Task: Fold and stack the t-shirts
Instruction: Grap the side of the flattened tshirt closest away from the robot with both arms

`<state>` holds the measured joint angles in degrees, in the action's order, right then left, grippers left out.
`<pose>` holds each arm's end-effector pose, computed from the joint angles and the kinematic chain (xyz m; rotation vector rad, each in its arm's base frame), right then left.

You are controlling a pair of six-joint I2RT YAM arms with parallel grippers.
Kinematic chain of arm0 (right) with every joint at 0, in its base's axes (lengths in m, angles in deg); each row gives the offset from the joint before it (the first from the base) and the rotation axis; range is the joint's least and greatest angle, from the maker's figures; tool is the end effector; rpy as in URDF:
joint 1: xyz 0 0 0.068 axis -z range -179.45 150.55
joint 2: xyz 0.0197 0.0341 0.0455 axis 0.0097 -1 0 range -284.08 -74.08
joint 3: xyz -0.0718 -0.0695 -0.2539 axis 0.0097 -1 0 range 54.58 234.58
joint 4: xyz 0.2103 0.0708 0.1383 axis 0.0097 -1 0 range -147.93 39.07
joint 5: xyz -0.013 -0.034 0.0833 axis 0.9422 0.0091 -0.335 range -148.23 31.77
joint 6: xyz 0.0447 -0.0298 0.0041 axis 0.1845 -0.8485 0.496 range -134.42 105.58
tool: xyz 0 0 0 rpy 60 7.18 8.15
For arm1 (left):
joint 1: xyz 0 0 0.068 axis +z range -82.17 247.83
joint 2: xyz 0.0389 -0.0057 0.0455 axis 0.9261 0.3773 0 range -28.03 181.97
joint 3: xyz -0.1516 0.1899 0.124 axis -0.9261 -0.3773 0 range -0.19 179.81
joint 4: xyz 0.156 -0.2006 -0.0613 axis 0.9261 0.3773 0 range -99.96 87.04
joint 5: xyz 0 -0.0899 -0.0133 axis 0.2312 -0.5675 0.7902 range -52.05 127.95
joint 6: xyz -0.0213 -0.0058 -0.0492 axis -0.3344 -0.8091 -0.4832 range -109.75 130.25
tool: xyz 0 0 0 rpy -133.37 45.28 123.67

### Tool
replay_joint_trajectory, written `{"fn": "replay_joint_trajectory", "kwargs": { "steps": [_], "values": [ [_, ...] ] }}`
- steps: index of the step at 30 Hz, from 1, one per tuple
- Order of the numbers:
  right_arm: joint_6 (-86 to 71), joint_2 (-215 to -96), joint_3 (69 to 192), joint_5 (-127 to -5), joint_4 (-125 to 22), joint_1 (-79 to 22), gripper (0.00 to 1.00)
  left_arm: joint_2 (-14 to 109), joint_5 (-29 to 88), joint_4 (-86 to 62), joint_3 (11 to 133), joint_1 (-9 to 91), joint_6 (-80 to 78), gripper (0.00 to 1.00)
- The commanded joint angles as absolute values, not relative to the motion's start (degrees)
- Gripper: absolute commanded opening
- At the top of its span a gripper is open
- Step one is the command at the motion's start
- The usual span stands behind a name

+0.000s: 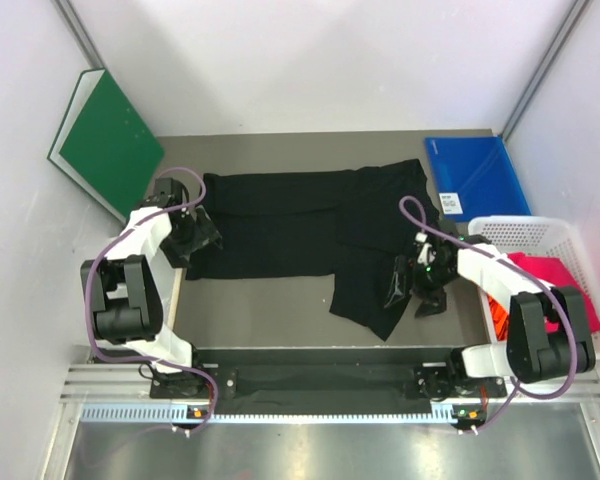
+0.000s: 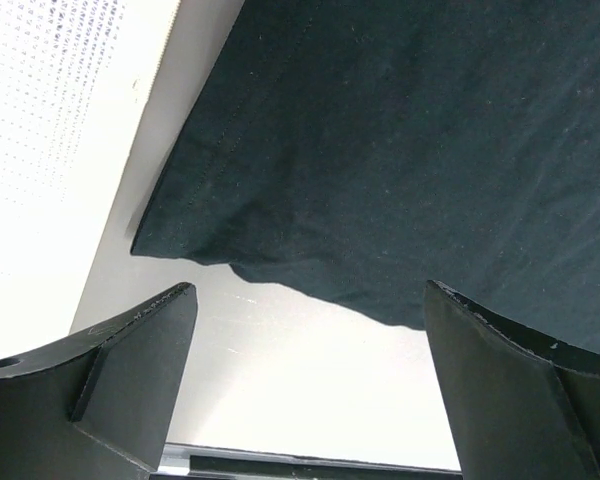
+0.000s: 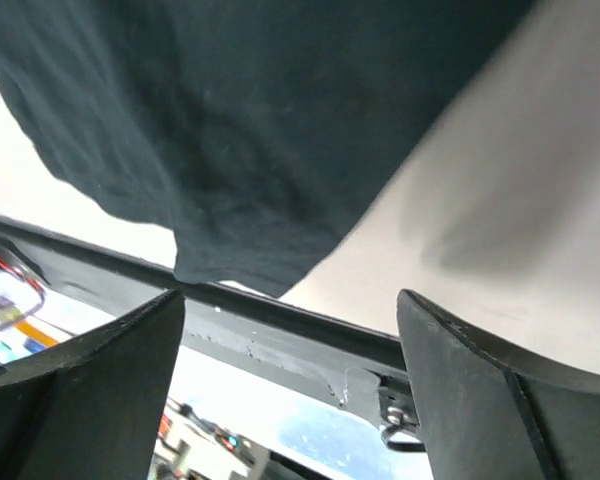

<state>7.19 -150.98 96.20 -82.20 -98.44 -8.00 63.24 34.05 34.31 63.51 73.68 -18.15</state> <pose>0.2038 0.0453 0.1724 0.3068 3.0413 0.6766 0.3034 0.0286 0.2133 -0.8209 2.7169 -0.1836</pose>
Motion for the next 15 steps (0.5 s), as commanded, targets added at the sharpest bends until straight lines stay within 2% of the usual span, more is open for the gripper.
{"fn": "replay_joint_trajectory", "kwargs": {
  "steps": [1,2,5,7,9,11,12,13,15],
  "values": [
    [10.88,-152.38,94.22,-82.76,-95.94,-14.54,0.85,63.29,33.20,34.78,64.32,73.99,-18.84,0.99],
    [11.24,-152.73,93.69,-82.67,-95.58,-15.35,0.80,63.29,33.21,34.86,64.49,73.99,-19.10,0.99],
    [12.21,-154.14,91.94,-82.32,-94.27,-17.64,0.78,63.73,33.64,34.78,64.93,73.99,-19.36,0.99],
    [12.56,-155.90,90.97,-82.32,-93.48,-19.12,0.71,63.99,33.99,34.78,65.37,73.99,-19.54,0.99],
    [12.56,-158.61,90.70,-82.14,-92.51,-20.09,0.71,64.26,34.43,34.86,65.72,74.07,-19.80,0.99],
    [12.13,-160.81,91.14,-81.79,-91.72,-22.20,0.65,64.52,34.61,34.95,66.07,74.07,-19.89,0.99],
    [12.12,-162.91,91.84,-81.09,-91.37,-22.82,0.61,64.96,34.79,35.04,66.51,74.07,-19.89,0.99],
    [11.86,-163.89,92.19,-80.83,-90.75,-24.13,0.45,65.22,34.96,35.13,66.78,73.99,-19.80,0.99],
    [11.77,-166.18,93.24,-80.30,-89.43,-24.93,0.25,66.01,36.01,35.74,67.48,73.99,-19.80,0.99]
  ]
}}
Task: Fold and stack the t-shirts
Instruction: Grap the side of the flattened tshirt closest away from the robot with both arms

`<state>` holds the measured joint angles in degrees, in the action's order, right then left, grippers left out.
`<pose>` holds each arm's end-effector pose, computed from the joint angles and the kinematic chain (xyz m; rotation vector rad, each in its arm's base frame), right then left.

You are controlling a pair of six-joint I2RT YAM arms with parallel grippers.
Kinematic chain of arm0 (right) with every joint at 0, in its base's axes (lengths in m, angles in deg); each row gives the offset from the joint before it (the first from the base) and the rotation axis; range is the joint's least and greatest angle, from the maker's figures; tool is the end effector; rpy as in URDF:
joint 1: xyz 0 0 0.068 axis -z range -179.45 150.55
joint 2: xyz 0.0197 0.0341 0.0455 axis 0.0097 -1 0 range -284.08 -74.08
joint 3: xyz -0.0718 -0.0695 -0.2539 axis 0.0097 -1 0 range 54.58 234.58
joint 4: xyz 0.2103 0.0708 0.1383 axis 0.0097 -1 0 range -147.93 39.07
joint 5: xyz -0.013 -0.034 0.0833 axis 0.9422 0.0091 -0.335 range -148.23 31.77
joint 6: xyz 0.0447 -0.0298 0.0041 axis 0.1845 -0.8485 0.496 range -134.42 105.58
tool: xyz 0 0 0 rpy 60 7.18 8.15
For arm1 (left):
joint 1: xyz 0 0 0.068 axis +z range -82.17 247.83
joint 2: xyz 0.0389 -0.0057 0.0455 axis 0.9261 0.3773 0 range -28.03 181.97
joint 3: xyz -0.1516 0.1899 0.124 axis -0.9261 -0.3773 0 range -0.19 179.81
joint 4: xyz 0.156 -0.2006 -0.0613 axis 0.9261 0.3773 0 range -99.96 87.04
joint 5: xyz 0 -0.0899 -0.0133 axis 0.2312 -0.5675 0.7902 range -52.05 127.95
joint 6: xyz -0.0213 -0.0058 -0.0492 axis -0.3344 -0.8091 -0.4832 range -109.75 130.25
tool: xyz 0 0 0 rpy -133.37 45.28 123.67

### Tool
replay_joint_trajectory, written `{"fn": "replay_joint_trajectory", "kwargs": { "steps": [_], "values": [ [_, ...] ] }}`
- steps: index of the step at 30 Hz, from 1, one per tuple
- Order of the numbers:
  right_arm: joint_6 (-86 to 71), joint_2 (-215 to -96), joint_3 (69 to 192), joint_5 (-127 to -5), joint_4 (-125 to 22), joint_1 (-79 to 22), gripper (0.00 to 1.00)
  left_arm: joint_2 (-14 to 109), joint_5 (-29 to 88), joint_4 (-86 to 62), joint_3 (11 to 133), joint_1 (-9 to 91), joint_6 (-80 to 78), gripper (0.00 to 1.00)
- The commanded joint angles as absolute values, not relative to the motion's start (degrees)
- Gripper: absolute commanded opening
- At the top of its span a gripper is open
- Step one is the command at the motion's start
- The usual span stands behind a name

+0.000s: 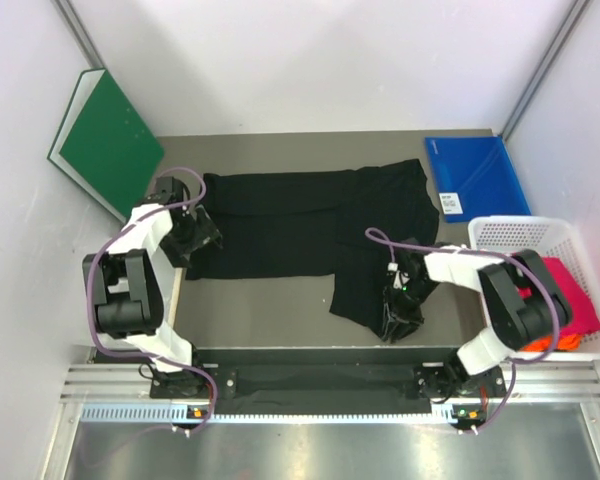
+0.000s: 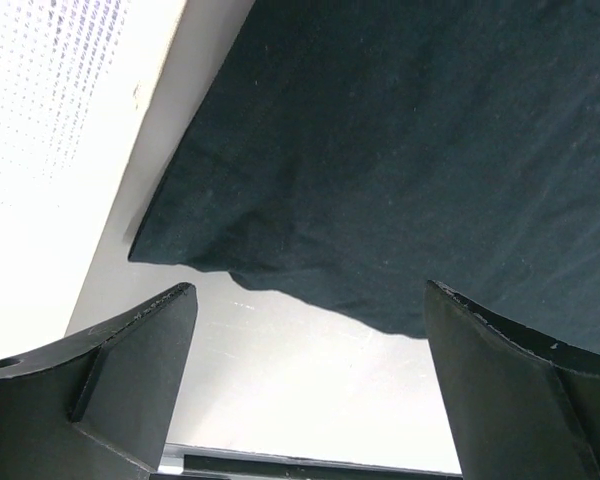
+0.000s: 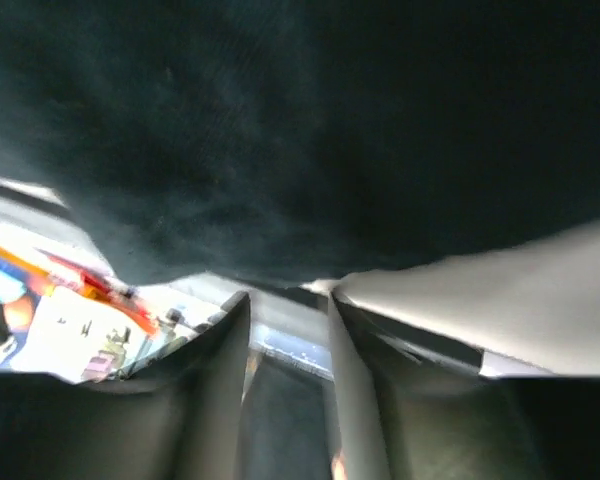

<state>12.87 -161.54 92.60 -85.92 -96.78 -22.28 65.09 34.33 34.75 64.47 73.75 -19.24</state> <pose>0.1811 0.0942 0.1250 -0.1406 -2.7959 -0.5701 0.3085 0.0297 0.2084 -0.8574 2.7302 -0.1751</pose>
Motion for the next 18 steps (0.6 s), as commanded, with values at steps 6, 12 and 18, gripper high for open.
{"fn": "replay_joint_trajectory", "kwargs": {
  "steps": [6,12,18],
  "values": [
    [10.37,-164.87,99.91,-78.11,-92.84,-25.37,0.00,68.21,37.42,37.85,68.62,73.99,-18.84,0.99],
    [8.70,-163.81,110.89,-74.94,-100.23,-25.29,0.00,70.23,43.57,41.63,70.99,74.07,-18.66,0.85],
    [7.91,-165.57,116.18,-74.58,-103.23,-25.02,0.00,72.60,46.65,44.44,72.49,74.25,-18.84,0.83]
  ]
}}
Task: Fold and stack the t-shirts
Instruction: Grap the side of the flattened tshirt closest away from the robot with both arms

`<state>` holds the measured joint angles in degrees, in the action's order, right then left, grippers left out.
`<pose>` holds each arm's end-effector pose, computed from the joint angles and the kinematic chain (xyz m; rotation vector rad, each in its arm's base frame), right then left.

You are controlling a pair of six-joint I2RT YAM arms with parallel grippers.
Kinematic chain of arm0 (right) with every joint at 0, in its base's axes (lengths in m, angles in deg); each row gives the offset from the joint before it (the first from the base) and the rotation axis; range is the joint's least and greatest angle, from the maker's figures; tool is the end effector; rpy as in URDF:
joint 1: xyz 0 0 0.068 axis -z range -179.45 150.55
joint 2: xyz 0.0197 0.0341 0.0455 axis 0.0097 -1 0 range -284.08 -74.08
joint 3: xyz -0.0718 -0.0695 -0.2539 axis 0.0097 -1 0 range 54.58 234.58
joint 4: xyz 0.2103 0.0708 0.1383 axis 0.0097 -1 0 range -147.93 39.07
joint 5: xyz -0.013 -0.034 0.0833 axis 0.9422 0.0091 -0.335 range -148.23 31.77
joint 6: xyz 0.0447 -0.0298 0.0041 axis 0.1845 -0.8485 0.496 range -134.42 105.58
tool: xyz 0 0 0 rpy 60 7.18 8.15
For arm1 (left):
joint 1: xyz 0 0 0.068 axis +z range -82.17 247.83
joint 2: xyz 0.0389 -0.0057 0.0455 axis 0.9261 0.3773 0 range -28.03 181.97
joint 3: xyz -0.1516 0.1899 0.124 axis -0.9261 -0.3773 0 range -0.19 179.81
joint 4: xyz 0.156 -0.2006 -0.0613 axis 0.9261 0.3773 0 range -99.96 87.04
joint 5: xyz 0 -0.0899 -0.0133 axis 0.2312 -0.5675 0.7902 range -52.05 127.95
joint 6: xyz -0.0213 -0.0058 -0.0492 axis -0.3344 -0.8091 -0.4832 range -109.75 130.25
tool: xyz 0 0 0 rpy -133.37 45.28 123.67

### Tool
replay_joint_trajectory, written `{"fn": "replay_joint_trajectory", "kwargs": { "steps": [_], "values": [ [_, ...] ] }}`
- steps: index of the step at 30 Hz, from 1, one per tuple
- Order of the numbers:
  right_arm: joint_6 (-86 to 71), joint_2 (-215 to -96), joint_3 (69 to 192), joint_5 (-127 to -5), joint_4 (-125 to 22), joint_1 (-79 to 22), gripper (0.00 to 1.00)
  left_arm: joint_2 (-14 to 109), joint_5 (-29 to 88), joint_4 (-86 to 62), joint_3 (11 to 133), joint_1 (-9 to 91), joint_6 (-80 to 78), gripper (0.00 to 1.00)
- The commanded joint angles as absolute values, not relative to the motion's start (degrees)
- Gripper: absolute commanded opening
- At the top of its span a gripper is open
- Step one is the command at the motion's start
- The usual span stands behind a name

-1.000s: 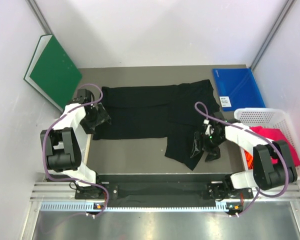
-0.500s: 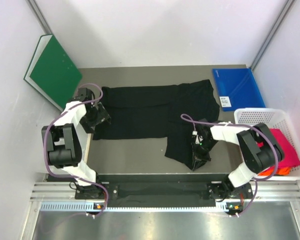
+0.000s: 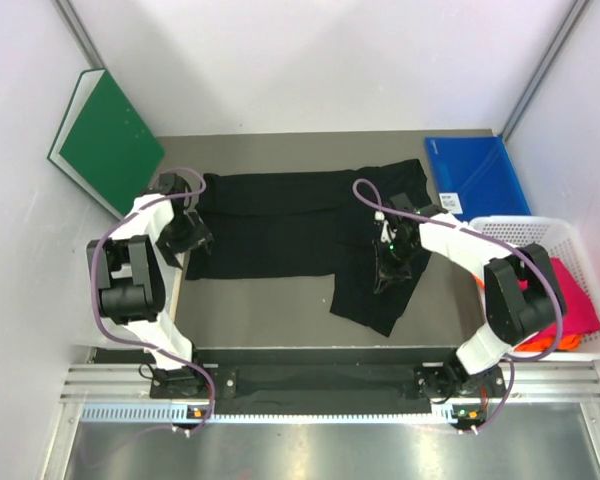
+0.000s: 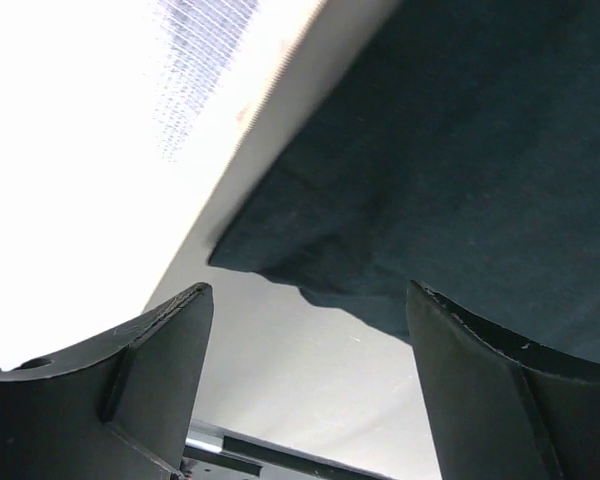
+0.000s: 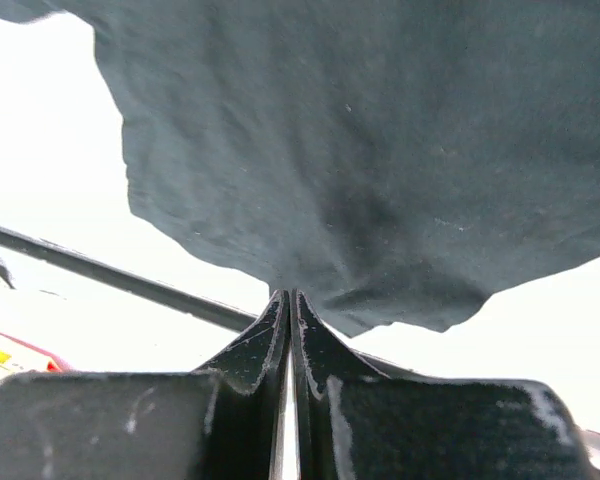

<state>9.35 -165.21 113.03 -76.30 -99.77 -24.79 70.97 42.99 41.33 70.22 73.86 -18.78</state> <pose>0.2481 0.1297 0.1890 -0.0790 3.0908 0.5423 0.3221 0.0371 0.2021 -0.8994 2.8096 0.0750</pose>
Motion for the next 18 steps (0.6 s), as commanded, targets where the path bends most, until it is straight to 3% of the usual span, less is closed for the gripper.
{"fn": "replay_joint_trajectory", "kwargs": {
  "steps": [1,5,12,13,16,18],
  "values": [
    [7.82,-165.83,116.36,-74.67,-103.31,-24.94,0.00,72.96,46.74,44.44,72.32,74.34,-18.66,0.82],
    [7.56,-166.27,116.63,-74.76,-103.40,-24.32,0.00,75.76,46.57,44.01,71.35,74.69,-17.87,0.67],
    [5.19,-166.53,118.56,-75.73,-107.78,-22.47,0.03,78.76,44.81,43.13,71.08,74.69,-17.34,0.71],
    [4.83,-166.62,118.56,-75.55,-108.49,-22.39,0.22,78.67,44.81,43.21,71.17,74.78,-17.34,0.72],
    [3.69,-164.87,116.63,-76.08,-109.38,-22.56,0.60,78.32,45.42,43.39,71.17,74.86,-16.55,0.73],
    [3.86,-162.59,114.53,-76.34,-109.55,-22.48,0.68,78.41,45.51,43.48,71.08,74.95,-15.76,0.74]
  ]
}}
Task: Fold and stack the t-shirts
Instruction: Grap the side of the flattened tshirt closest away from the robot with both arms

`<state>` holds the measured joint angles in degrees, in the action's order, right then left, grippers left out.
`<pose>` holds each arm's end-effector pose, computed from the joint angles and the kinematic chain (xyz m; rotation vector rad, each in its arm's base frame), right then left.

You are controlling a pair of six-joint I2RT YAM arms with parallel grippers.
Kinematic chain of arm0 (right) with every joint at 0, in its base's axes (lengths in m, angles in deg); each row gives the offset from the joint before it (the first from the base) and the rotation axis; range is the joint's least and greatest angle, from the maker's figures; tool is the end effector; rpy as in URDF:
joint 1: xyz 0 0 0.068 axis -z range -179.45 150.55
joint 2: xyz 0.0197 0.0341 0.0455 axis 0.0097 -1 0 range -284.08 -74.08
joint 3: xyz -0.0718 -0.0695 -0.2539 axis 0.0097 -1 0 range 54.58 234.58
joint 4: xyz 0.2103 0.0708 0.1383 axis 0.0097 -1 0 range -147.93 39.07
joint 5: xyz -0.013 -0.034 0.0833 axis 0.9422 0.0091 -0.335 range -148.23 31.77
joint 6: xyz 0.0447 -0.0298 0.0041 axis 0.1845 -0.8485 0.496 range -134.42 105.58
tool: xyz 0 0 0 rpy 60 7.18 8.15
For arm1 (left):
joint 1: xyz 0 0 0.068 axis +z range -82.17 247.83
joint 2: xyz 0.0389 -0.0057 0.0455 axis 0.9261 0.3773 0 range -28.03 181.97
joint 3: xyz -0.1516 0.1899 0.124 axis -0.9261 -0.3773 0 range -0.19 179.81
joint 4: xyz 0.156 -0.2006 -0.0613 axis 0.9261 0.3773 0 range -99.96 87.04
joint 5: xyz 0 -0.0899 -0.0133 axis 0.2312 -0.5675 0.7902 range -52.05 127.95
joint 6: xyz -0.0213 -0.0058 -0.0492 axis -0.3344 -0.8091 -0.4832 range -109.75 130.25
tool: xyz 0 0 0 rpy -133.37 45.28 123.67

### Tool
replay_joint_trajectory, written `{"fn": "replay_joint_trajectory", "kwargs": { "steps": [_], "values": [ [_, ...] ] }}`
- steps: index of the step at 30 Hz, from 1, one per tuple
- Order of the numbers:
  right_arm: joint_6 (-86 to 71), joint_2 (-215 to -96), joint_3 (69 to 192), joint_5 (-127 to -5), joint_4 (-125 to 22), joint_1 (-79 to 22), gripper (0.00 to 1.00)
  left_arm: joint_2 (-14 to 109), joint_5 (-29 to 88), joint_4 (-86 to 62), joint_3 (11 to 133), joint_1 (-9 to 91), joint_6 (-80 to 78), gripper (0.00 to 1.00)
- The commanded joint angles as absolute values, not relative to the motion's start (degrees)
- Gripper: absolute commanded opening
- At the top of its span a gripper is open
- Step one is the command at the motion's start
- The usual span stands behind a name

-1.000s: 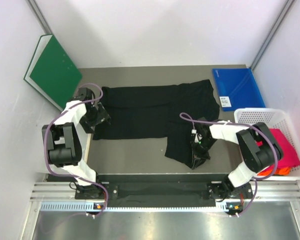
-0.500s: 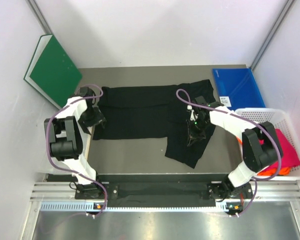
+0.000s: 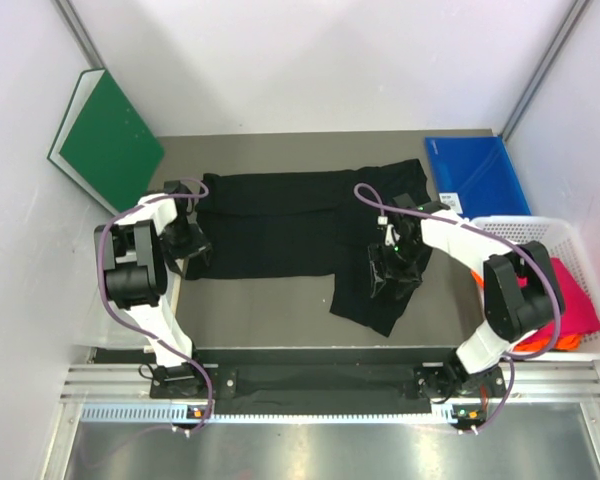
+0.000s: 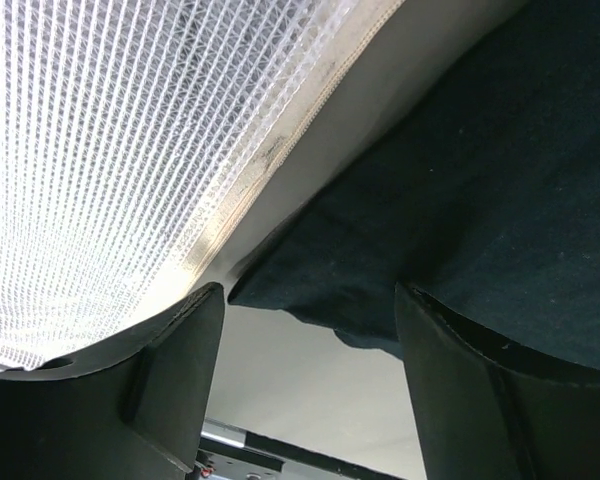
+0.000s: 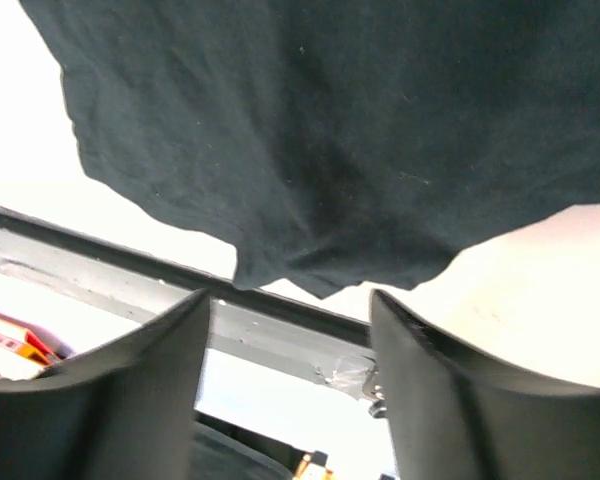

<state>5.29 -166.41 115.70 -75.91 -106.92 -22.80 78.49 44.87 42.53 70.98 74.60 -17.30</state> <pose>0.2498 0.1196 0.1938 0.1082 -3.0361 -0.4667 0.3308 0.0435 0.1647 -0.9114 2.9398 0.1724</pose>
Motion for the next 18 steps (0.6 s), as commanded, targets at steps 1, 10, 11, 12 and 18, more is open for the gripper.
{"fn": "replay_joint_trajectory", "kwargs": {
  "steps": [1,10,11,12,18],
  "values": [
    [3.86,-161.97,114.08,-76.25,-109.90,-22.65,0.72,78.41,45.42,43.56,70.91,74.95,-15.59,0.75],
    [3.25,-163.98,109.42,-79.41,-109.55,-22.91,0.71,80.17,44.72,44.27,72.13,74.95,-15.32,0.74],
    [2.29,-165.29,109.60,-80.29,-110.08,-23.00,0.71,80.78,44.63,44.53,72.49,74.87,-15.50,0.74],
    [1.85,-166.09,109.77,-80.64,-110.26,-23.26,0.70,81.04,44.72,45.05,72.84,74.86,-15.50,0.74],
    [0.96,-173.73,111.70,-82.75,-107.80,-24.67,0.69,83.50,45.24,47.52,77.67,74.95,-15.85,0.74]
  ]
}}
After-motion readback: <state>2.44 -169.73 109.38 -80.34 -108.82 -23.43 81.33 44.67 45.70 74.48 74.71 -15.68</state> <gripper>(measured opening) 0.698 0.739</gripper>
